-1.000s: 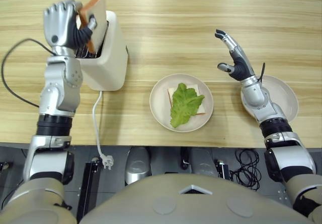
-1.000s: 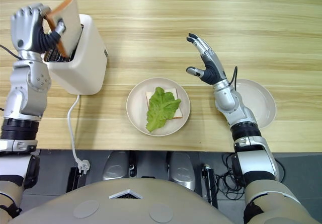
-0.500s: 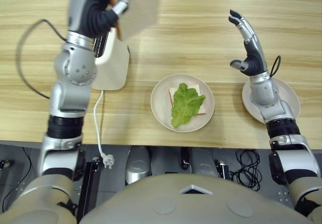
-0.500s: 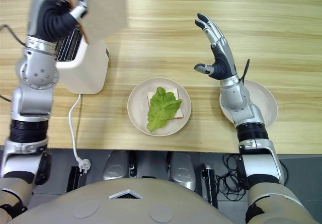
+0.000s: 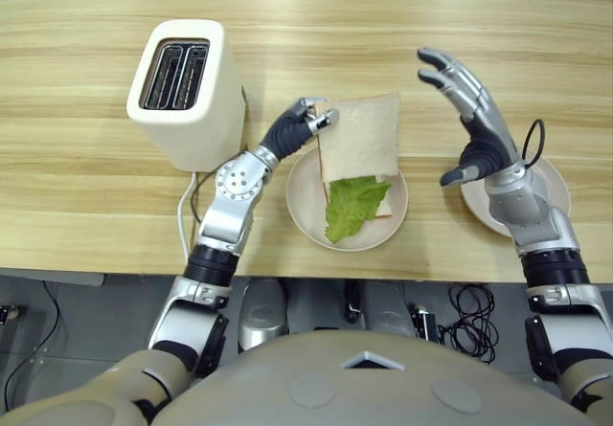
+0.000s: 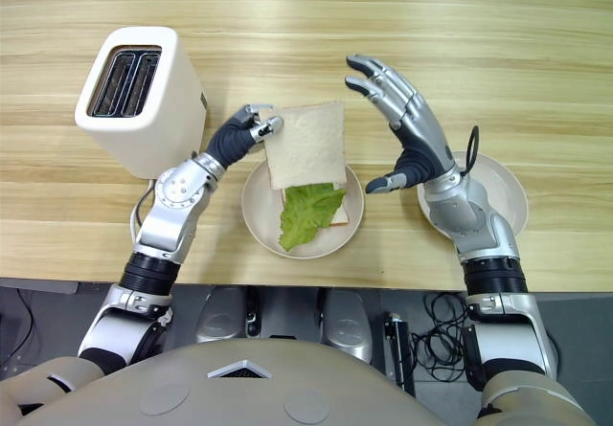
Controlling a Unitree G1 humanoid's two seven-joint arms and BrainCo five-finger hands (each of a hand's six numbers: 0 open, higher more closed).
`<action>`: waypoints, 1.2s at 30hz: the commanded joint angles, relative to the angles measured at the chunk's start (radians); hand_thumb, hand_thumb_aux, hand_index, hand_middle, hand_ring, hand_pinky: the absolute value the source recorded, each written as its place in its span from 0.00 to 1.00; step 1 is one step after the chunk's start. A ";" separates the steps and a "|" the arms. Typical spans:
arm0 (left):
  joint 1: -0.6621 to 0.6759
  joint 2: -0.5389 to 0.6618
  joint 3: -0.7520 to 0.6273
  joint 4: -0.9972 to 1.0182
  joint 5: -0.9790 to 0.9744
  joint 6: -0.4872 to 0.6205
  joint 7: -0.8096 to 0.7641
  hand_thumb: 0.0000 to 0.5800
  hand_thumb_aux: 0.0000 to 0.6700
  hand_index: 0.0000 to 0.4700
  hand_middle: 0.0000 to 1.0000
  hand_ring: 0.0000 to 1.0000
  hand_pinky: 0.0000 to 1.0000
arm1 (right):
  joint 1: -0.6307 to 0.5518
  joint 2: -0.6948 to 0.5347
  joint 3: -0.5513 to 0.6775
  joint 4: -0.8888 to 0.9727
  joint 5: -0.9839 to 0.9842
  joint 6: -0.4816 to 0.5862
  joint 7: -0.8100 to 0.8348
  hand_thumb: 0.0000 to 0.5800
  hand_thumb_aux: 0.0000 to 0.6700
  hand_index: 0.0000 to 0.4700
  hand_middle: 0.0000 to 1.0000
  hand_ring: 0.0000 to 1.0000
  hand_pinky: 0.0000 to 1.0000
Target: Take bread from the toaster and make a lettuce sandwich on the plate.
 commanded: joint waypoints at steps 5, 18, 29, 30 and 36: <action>0.018 -0.045 -0.002 0.094 -0.083 0.110 -0.102 1.00 1.00 0.98 1.00 1.00 1.00 | 0.041 -0.015 0.044 0.009 -0.119 -0.049 0.038 0.00 0.00 0.00 0.00 0.00 0.00; 0.063 -0.030 0.004 -0.009 -0.122 0.221 -0.134 1.00 1.00 0.98 1.00 1.00 1.00 | 0.065 -0.047 0.078 0.018 -0.260 -0.069 0.014 0.00 0.00 0.00 0.00 0.00 0.00; 0.073 -0.029 -0.011 0.017 -0.082 0.201 -0.114 1.00 1.00 0.98 1.00 1.00 1.00 | 0.059 -0.074 0.112 -0.005 -0.450 -0.050 -0.082 0.00 0.00 0.00 0.00 0.00 0.00; 0.072 -0.029 -0.011 0.021 -0.079 0.198 -0.113 1.00 1.00 0.98 1.00 1.00 1.00 | 0.060 -0.078 0.117 -0.006 -0.464 -0.048 -0.092 0.00 0.00 0.00 0.00 0.00 0.00; 0.067 -0.026 -0.009 0.047 -0.060 0.179 -0.104 1.00 1.00 0.98 1.00 1.00 1.00 | 0.052 -0.103 0.169 -0.007 -0.553 -0.020 -0.140 0.00 0.00 0.00 0.00 0.00 0.00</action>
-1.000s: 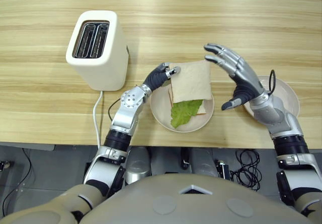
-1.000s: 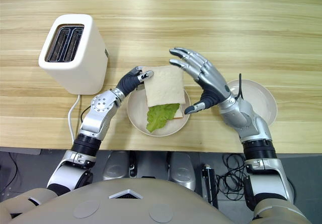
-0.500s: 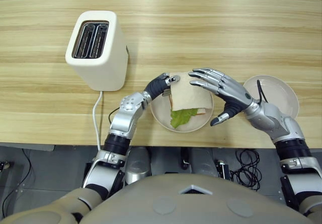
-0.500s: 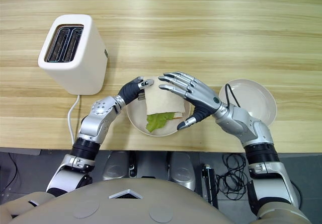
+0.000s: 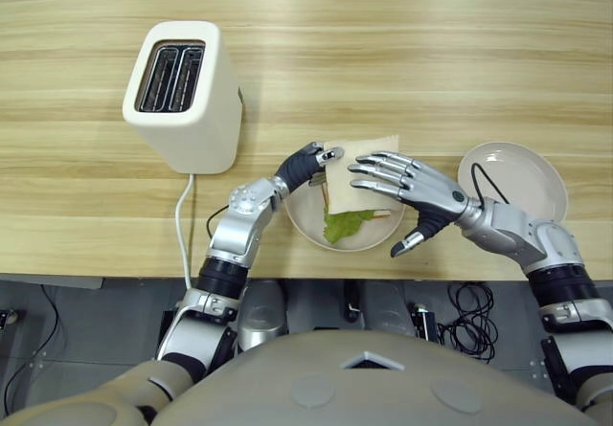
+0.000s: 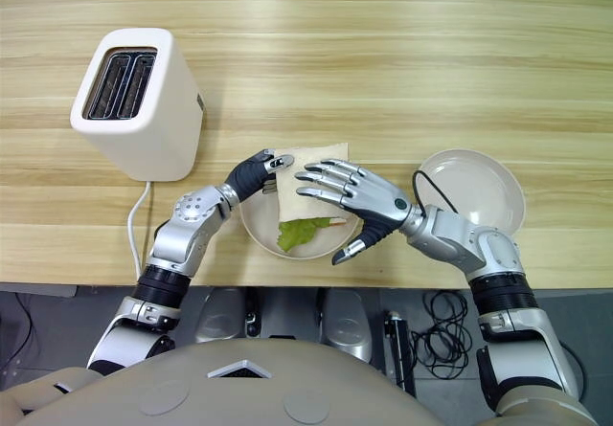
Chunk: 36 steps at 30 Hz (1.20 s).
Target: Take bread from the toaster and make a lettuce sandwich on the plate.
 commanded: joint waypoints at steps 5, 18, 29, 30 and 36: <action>0.003 0.005 -0.012 0.040 0.034 -0.033 0.017 1.00 1.00 0.98 1.00 1.00 1.00 | -0.016 -0.037 0.093 0.019 -0.083 0.048 -0.032 0.00 0.00 0.00 0.00 0.00 0.00; -0.001 0.013 -0.025 0.040 0.099 -0.067 0.051 1.00 1.00 0.98 1.00 1.00 1.00 | -0.016 -0.091 0.266 0.228 0.150 0.186 0.399 0.00 0.00 0.00 0.00 0.00 0.00; -0.046 0.052 -0.007 0.042 0.204 -0.173 0.154 0.35 0.19 0.19 1.00 1.00 1.00 | 0.007 -0.102 0.273 0.134 0.337 0.239 0.541 0.00 0.00 0.00 0.00 0.00 0.00; -0.052 0.065 -0.002 0.037 0.224 -0.196 0.175 0.00 0.00 0.00 1.00 1.00 1.00 | 0.001 -0.096 0.271 0.122 0.332 0.233 0.531 0.00 0.00 0.00 0.00 0.00 0.00; -0.093 0.221 0.009 -0.034 0.527 -0.332 0.453 0.00 0.00 0.00 0.00 0.00 0.00 | 0.000 -0.074 0.277 0.083 0.353 0.222 0.532 0.00 0.00 0.00 0.00 0.00 0.00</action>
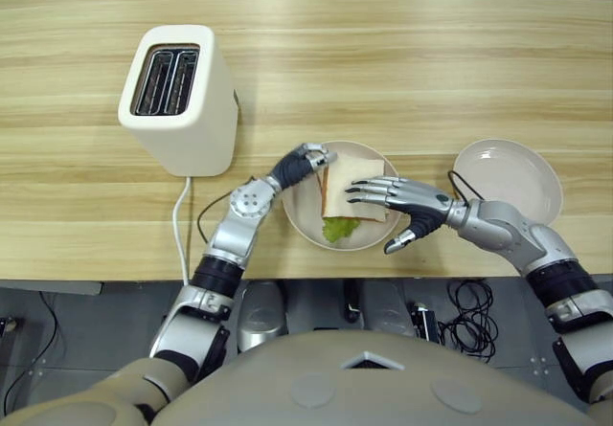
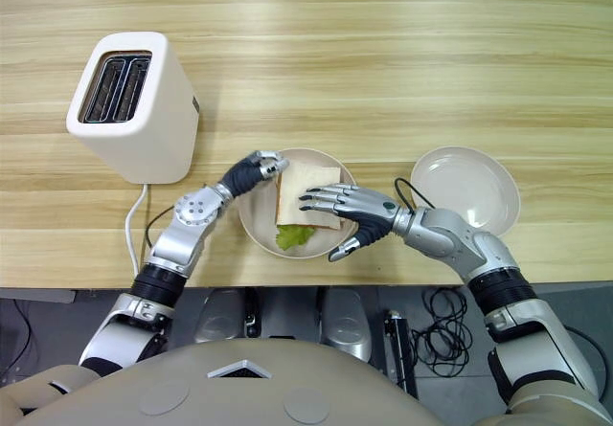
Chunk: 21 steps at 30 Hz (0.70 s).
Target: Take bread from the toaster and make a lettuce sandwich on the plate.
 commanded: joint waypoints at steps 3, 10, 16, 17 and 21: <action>-0.051 0.204 0.020 -0.148 0.518 -0.062 0.461 0.00 0.00 0.00 0.00 0.00 0.00 | 0.034 0.002 0.038 0.009 -0.043 0.021 0.050 0.00 0.00 0.00 0.00 0.00 0.00; 0.012 0.216 0.035 -0.274 0.604 -0.059 0.551 0.00 0.00 0.00 0.00 0.00 0.00 | 0.033 0.021 0.018 -0.005 -0.042 0.022 0.018 0.00 0.00 0.00 0.00 0.00 0.00; 0.051 0.120 0.010 -0.226 0.322 -0.175 0.400 1.00 1.00 0.98 0.56 0.56 0.56 | -0.018 0.080 -0.065 -0.018 -0.086 -0.004 -0.172 0.92 0.73 0.71 1.00 1.00 1.00; 0.056 0.107 0.018 -0.234 0.255 -0.192 0.363 1.00 1.00 0.98 1.00 1.00 1.00 | -0.018 0.090 -0.073 -0.021 -0.050 -0.019 -0.179 1.00 1.00 0.98 1.00 1.00 1.00; 0.062 0.093 0.057 -0.289 0.064 -0.226 0.247 1.00 1.00 0.98 1.00 1.00 1.00 | -0.006 0.111 -0.121 -0.046 0.039 -0.082 -0.218 1.00 1.00 0.98 1.00 1.00 1.00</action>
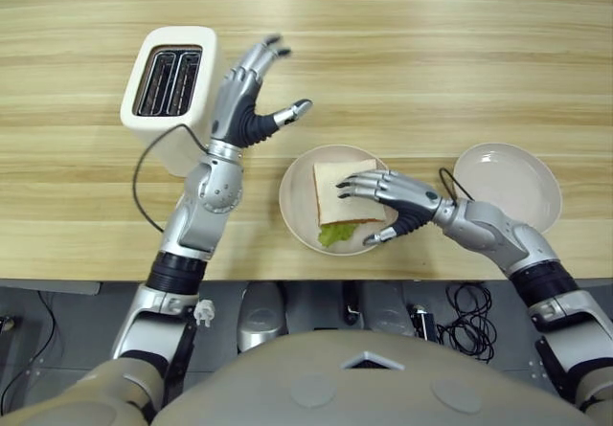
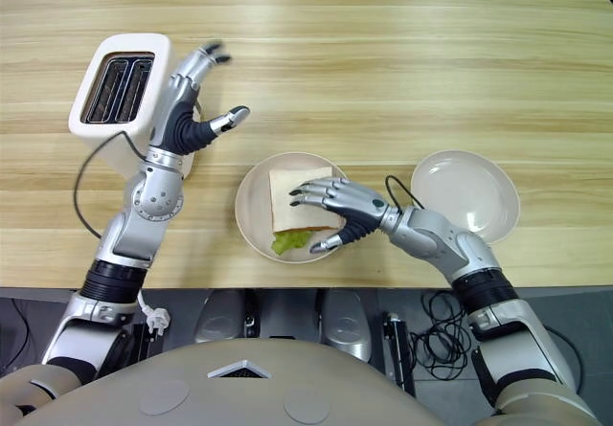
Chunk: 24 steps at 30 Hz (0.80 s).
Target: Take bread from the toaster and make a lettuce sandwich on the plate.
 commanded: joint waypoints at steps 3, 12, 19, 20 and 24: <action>0.012 0.007 0.073 -0.097 -0.237 -0.013 -0.156 1.00 1.00 0.98 1.00 1.00 1.00 | 0.014 0.009 -0.086 -0.063 0.069 -0.081 -0.061 1.00 1.00 0.98 1.00 1.00 1.00; 0.124 0.088 0.086 -0.241 -0.534 0.041 -0.461 1.00 1.00 0.98 1.00 1.00 1.00 | 0.056 -0.025 -0.113 -0.106 0.369 -0.041 0.050 1.00 1.00 0.98 1.00 1.00 1.00; 0.337 0.347 -0.060 -0.168 -0.477 0.040 -0.797 1.00 1.00 0.98 1.00 1.00 1.00 | 0.266 -0.229 0.012 -0.227 1.055 0.394 0.720 1.00 1.00 0.98 1.00 1.00 1.00; 0.365 0.379 -0.075 -0.166 -0.459 0.043 -0.825 1.00 1.00 0.98 1.00 1.00 1.00 | 0.290 -0.250 -0.002 -0.232 1.085 0.433 0.773 1.00 1.00 0.98 1.00 1.00 1.00; 0.416 0.466 -0.105 -0.137 -0.344 0.050 -0.866 1.00 1.00 0.98 1.00 1.00 1.00 | 0.358 -0.309 -0.047 -0.235 1.099 0.538 0.906 1.00 1.00 0.98 1.00 1.00 1.00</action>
